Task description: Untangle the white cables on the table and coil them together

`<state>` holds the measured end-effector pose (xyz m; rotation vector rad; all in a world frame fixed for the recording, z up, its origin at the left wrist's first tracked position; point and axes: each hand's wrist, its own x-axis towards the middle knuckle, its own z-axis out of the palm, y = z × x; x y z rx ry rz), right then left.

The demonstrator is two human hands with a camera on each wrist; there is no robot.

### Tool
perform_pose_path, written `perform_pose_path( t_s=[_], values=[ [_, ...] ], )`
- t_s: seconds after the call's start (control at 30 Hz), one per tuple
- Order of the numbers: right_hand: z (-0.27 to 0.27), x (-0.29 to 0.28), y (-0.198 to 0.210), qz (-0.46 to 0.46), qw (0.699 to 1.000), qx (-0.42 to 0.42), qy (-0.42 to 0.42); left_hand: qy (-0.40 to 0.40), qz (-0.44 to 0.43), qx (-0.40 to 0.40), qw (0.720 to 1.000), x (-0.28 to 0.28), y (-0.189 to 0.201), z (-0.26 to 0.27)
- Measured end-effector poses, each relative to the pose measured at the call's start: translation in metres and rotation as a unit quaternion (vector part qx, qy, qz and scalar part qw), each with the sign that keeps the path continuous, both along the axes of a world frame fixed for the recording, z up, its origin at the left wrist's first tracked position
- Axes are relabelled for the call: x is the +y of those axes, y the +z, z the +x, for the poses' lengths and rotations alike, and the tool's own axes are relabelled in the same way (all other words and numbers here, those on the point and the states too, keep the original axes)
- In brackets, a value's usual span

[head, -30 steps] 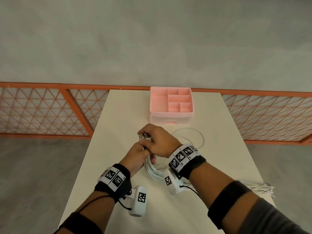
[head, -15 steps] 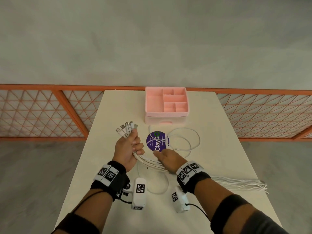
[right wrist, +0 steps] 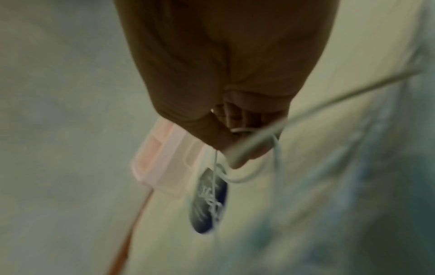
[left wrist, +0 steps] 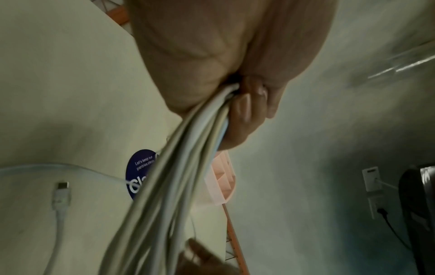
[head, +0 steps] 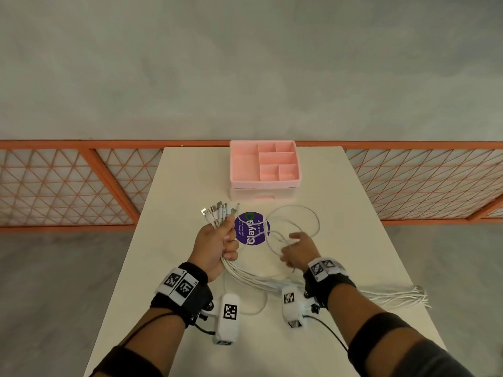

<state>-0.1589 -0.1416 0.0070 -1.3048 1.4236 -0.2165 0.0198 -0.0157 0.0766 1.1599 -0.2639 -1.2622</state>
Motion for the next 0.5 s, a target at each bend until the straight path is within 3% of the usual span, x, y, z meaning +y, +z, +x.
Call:
perform_pose_path(
  t_s=[0.1,0.17,0.3,0.5],
  values=[
    [0.014,-0.021,0.040,0.025,0.969,-0.193,-0.150,-0.027,0.060,-0.065,0.996,0.003,-0.011,-0.003],
    [0.015,-0.037,0.072,0.060,0.946,-0.269,-0.172,-0.042,0.095,-0.092,0.990,0.006,-0.022,-0.006],
    [0.011,-0.059,0.131,0.057,0.934,-0.332,-0.118,-0.034,0.136,-0.102,0.985,0.013,-0.041,-0.005],
    [-0.004,-0.084,0.174,-0.029,0.858,-0.457,-0.231,-0.009,0.154,-0.089,0.984,0.020,-0.055,0.006]
  ],
)
